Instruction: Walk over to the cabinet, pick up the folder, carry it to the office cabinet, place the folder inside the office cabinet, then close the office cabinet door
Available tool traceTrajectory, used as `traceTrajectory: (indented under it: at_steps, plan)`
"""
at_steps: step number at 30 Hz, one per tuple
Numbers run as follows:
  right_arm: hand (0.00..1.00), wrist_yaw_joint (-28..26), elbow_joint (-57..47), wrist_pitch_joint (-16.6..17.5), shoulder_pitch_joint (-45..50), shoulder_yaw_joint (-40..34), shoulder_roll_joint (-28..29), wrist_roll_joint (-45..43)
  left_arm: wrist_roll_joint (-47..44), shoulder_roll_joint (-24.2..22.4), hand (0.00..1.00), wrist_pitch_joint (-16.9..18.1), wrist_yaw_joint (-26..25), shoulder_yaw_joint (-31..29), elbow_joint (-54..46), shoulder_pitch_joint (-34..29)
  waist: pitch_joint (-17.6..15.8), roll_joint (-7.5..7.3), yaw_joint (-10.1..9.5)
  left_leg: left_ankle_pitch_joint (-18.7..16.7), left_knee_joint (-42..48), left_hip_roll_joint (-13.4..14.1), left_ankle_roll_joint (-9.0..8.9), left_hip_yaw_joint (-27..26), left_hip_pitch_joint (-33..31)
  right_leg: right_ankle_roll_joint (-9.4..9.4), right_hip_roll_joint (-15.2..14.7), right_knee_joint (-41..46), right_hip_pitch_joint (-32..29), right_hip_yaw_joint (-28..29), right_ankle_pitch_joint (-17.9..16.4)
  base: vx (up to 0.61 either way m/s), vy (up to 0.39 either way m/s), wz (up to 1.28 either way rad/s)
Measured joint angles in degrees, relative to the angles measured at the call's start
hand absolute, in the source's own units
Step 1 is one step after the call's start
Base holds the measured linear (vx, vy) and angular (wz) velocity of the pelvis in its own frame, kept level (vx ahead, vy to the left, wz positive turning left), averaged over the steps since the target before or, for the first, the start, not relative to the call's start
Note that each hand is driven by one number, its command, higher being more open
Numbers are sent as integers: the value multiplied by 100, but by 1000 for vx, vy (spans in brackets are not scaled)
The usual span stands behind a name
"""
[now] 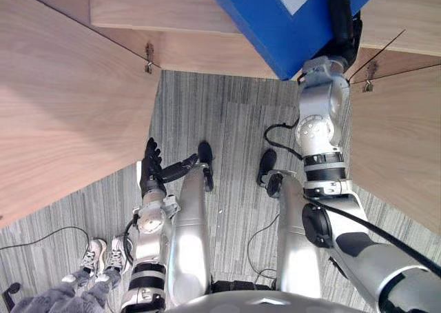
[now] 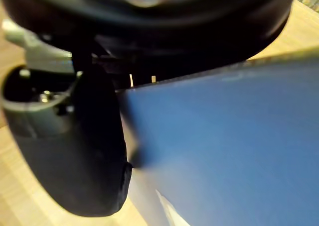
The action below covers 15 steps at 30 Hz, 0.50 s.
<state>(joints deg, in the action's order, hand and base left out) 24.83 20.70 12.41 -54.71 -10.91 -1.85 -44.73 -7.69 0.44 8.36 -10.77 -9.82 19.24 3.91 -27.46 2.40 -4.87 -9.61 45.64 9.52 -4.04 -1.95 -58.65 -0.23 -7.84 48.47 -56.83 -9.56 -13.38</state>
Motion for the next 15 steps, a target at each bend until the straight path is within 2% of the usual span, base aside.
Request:
traceTrajectory:
  at_steps: [5,9,10,15]
  plan:
    - [0,323,153,22,-468,-576,-55,-293,-83,-94,100,-5,-100,11,280,222,3,1,-35,183,-245,-90,-64,111,1,-33,-60,-81,8,-133,20,18,14,17]
    - [0,799,155,218,-675,-882,-105,-487,-132,-156,100,-8,-272,65,363,280,14,8,-42,340,-452,-128,-101,181,4,-84,-78,-182,17,-247,52,17,14,13]
    - [100,894,155,242,-718,-978,-105,-488,-135,-179,100,-10,-304,66,389,303,15,11,-43,364,-476,-132,-110,207,4,-93,-79,-193,26,-275,57,23,21,17]
    - [100,1257,170,264,-797,-1274,-151,-493,-183,-285,100,-17,-413,238,540,397,29,21,-75,491,-700,-150,-130,278,61,-150,-80,-301,102,-380,90,9,23,8]
